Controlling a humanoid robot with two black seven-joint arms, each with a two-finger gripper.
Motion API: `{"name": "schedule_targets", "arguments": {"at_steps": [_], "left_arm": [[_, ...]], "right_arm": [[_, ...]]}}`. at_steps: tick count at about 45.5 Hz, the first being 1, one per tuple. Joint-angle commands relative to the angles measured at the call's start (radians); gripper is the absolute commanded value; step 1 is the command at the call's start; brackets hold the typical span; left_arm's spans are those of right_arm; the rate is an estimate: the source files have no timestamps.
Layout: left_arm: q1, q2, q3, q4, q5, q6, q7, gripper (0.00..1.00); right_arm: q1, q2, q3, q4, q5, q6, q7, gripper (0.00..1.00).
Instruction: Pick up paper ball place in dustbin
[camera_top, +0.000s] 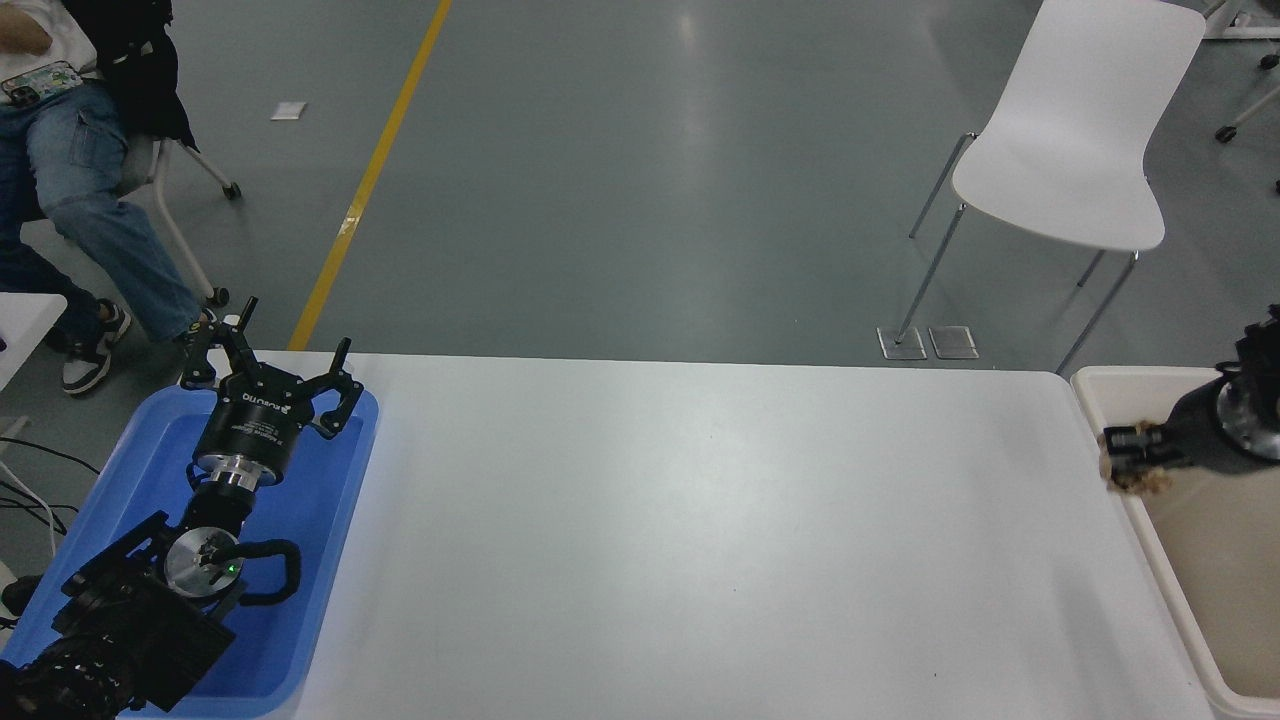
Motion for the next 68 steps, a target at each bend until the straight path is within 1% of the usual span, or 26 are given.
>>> {"name": "schedule_targets", "arguments": {"at_steps": [1, 11, 37, 41, 50, 61, 65, 68], "left_arm": [[0.000, 0.000, 0.000, 0.001, 0.000, 0.000, 0.000, 1.00], [0.000, 0.000, 0.000, 0.001, 0.000, 0.000, -0.001, 1.00], [0.000, 0.000, 0.000, -0.001, 0.000, 0.000, 0.000, 1.00], [0.000, 0.000, 0.000, 0.001, 0.000, 0.000, -0.001, 1.00], [0.000, 0.000, 0.000, 0.001, 0.000, 0.000, -0.001, 1.00], [0.000, 0.000, 0.000, 0.001, 0.000, 0.000, -0.001, 1.00], [0.000, 0.000, 0.000, -0.001, 0.000, 0.000, 0.000, 1.00], [0.000, 0.000, 0.000, 0.001, 0.000, 0.000, 0.000, 1.00]], "right_arm": [[0.191, -0.039, -0.015, 0.014, 0.000, 0.132, 0.000, 0.00], [0.296, -0.055, -0.021, 0.011, -0.003, 0.197, -0.001, 0.00], [0.253, -0.053, -0.024, -0.015, -0.011, 0.177, -0.001, 0.00], [0.181, -0.050, -0.018, -0.098, -0.011, 0.152, -0.001, 0.00], [-0.041, -0.049, 0.013, -0.365, -0.003, 0.093, -0.001, 0.00], [-0.333, -0.035, 0.128, -0.629, 0.006, -0.039, -0.003, 0.00], [-0.434, -0.010, 0.175, -0.713, 0.015, -0.101, -0.005, 0.00], [-0.511, 0.011, 0.201, -0.777, 0.046, -0.151, -0.006, 0.00]]}}
